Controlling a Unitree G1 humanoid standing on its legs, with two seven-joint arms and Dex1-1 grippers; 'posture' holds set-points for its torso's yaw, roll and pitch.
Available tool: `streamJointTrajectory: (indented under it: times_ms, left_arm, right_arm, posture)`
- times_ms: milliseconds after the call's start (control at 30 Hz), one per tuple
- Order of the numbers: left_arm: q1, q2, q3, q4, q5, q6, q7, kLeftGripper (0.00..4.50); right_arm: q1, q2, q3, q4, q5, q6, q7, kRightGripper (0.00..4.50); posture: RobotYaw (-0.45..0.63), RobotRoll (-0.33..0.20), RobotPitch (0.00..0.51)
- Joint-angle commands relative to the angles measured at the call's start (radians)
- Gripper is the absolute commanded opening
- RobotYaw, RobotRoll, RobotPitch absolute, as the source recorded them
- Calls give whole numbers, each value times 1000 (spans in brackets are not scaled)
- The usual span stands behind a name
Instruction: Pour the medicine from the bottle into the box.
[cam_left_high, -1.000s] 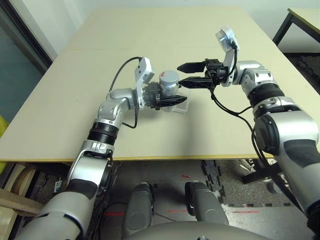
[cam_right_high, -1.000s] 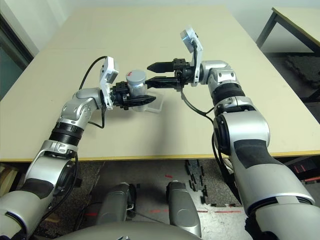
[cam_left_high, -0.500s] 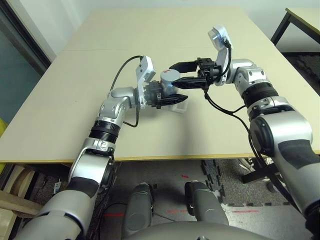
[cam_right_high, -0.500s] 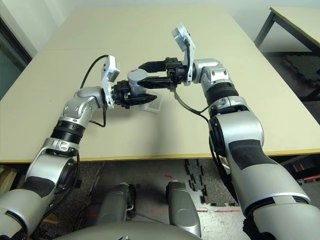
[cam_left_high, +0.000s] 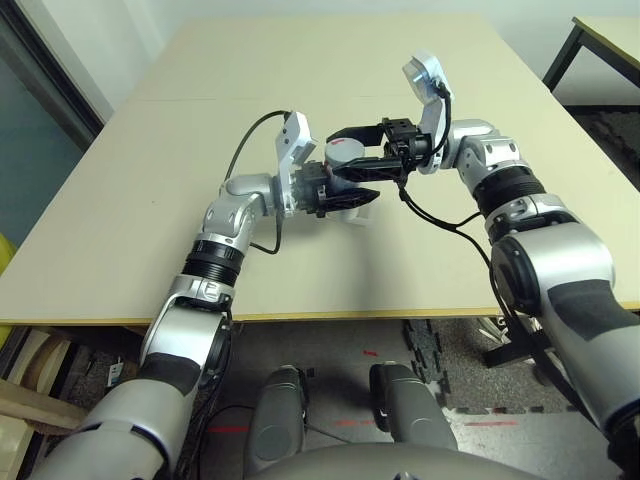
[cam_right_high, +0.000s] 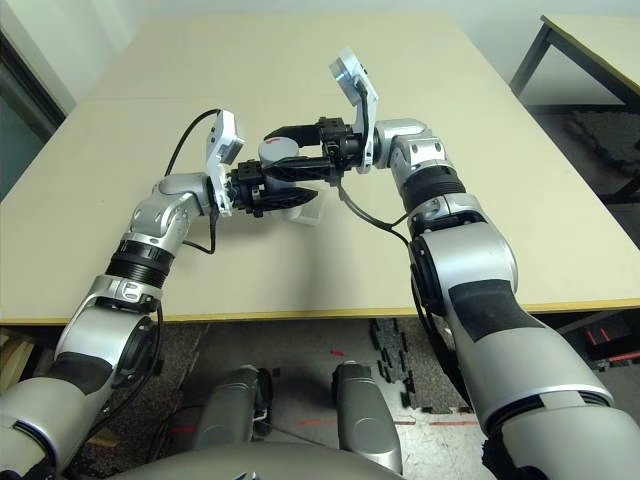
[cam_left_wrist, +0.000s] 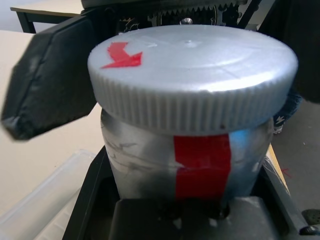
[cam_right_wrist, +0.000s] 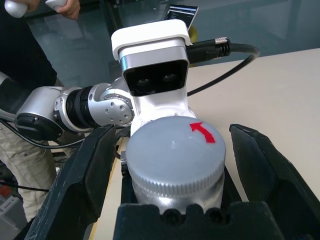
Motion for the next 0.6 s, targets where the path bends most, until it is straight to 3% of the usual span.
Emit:
streamJointTrajectory:
  times_ms: [33, 600]
  left_arm:
    - [-2, -2, -11, -2, 11, 1, -5, 2721]
    - [4, 1, -15, -18, 7, 13, -15, 2721]
  right_arm:
    - [-14, 8, -22, 12, -17, -23, -6, 4500]
    - [-22, -2, -61, 67, -66, -65, -86, 4500]
  posture:
    - [-100, 0, 73]
    - [-95, 0, 64]
